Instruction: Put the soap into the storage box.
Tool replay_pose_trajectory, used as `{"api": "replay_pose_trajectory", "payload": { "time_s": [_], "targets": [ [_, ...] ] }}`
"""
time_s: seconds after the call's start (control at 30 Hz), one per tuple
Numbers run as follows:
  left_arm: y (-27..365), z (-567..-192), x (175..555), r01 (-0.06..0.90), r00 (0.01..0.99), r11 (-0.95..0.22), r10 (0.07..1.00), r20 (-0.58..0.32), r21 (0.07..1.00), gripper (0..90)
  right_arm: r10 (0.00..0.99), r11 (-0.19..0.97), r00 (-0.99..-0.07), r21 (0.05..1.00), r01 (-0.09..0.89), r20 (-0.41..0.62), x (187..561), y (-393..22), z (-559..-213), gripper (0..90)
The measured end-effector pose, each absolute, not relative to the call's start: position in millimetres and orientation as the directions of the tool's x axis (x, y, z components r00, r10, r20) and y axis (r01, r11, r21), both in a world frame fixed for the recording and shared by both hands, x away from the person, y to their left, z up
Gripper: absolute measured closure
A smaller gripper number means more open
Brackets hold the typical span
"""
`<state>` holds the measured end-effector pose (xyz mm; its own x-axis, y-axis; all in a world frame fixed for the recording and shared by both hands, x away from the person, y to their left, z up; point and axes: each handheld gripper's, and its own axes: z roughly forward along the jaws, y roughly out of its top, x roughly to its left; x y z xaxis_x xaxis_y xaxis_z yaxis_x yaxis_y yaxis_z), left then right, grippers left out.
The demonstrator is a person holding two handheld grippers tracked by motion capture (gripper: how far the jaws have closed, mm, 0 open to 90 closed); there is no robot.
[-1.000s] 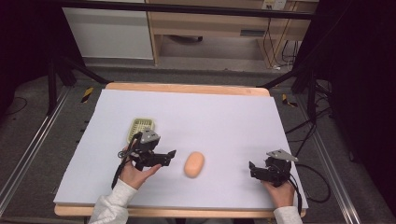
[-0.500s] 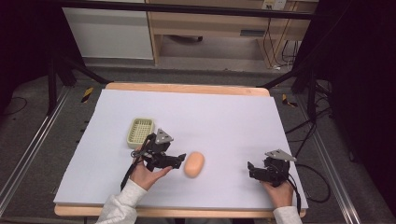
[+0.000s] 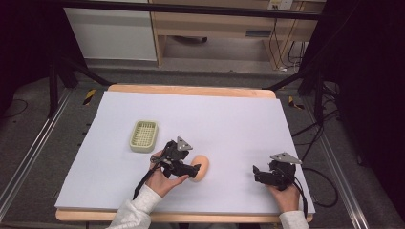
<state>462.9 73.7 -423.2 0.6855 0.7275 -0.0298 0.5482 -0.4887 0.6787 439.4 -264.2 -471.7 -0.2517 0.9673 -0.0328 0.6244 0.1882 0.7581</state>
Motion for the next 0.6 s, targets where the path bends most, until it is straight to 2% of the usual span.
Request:
{"api": "replay_pose_trajectory", "payload": {
  "time_s": [0.37, 0.6],
  "targets": [
    [55, -436, 468, 0.590, 0.683, -0.494, 0.728, -0.068, 0.638, 22.7, 0.967, 0.194, -0.254, 0.753, 0.629, -0.037, 440, -264, -473, 7.0],
    [45, -438, 473, 0.601, 0.682, -0.513, 0.729, -0.059, 0.613, 21.5, 0.967, 0.194, -0.253, 0.752, 0.629, -0.038, 440, -264, -473, 7.0]
  ]
}}
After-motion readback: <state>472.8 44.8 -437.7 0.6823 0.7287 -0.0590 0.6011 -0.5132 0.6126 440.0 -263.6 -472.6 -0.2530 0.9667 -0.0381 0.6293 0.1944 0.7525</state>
